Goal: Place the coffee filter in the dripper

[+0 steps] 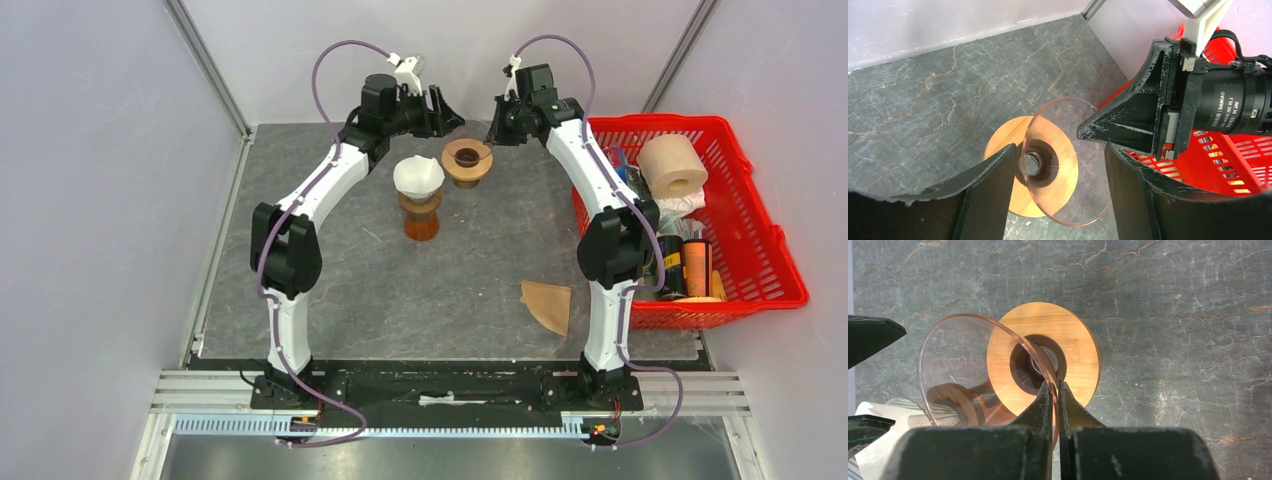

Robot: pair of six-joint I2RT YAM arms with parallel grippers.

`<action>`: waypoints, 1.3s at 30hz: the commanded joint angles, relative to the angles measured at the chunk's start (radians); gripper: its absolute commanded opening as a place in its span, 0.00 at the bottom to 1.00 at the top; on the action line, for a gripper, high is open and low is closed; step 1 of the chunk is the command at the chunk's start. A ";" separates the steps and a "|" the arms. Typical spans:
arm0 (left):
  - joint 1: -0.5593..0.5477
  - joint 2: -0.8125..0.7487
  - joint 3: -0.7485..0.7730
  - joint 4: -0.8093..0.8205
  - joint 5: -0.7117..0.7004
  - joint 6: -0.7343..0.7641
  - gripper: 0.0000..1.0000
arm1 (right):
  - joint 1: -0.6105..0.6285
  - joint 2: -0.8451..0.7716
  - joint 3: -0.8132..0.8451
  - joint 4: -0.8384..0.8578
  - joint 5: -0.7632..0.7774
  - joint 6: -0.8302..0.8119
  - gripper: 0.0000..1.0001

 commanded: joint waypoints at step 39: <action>-0.095 0.215 0.413 -0.623 -0.307 0.171 0.02 | -0.002 0.225 0.308 -0.394 -0.059 -0.114 0.00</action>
